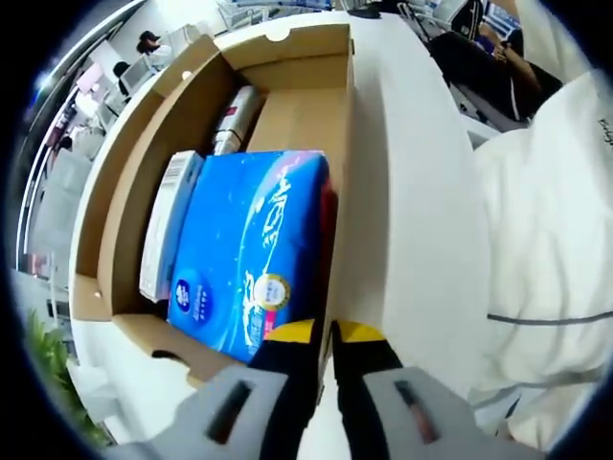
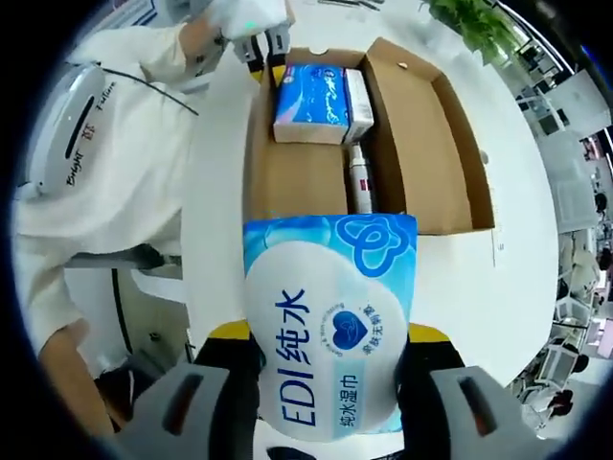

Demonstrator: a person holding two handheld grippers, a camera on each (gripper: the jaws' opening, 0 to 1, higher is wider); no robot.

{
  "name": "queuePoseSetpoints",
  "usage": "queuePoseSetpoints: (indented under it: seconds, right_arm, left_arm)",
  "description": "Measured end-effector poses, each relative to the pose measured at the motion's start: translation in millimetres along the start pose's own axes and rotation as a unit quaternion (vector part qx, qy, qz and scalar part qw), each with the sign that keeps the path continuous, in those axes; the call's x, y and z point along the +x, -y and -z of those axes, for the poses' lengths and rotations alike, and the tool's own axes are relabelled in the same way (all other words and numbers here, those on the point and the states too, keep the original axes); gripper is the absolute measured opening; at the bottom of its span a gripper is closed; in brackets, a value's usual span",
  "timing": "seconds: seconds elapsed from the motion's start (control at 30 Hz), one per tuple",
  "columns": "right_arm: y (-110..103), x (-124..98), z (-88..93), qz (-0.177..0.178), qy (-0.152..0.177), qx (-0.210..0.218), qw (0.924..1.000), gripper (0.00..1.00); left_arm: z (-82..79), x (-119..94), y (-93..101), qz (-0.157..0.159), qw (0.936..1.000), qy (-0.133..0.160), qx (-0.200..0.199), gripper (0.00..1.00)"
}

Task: Operate the shoe box by opening the lid, removing the specified soft item, and placing it in the target area until the item is outside and the box remains undamaged.

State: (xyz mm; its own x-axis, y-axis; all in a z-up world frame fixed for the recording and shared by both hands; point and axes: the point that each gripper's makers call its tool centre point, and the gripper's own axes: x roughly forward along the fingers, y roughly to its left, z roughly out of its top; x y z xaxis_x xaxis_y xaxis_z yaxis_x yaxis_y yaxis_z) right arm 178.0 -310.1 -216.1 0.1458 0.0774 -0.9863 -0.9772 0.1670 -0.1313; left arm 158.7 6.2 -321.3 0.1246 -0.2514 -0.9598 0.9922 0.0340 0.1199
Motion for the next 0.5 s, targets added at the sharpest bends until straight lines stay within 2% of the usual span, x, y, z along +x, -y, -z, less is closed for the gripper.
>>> queuePoseSetpoints:
  seconds: [0.1, 0.17, 0.23, 0.37, 0.5]
  right_arm:
    - [-2, 9, 9.2, -0.009, -0.018, -0.01, 0.9997, 0.56]
    - [2, 10, 18.1, -0.005, -0.031, 0.009, 0.9995, 0.56]
    - [4, 9, 25.8, 0.004, -0.042, -0.004, 0.9991, 0.56]
    - [2, 12, 32.7, 0.003, -0.044, 0.0, 0.999, 0.56]
    - [-2, 26, 30.8, -0.009, -0.029, -0.004, 0.9995, 0.56]
  left_arm:
    - [-0.1, 0, 0.2, -0.001, 1.0, 0.0, 0.001, 0.06]
    - [-0.2, 0, 0.4, -0.001, 1.0, 0.001, 0.001, 0.06]
    - [-0.2, 0, 0.5, -0.001, 1.0, 0.0, 0.001, 0.06]
    - [-0.3, 0, 1.2, 0.0, 1.0, -0.002, -0.001, 0.06]
    - [-0.4, 0, 1.8, 0.0, 1.0, -0.002, -0.001, 0.06]
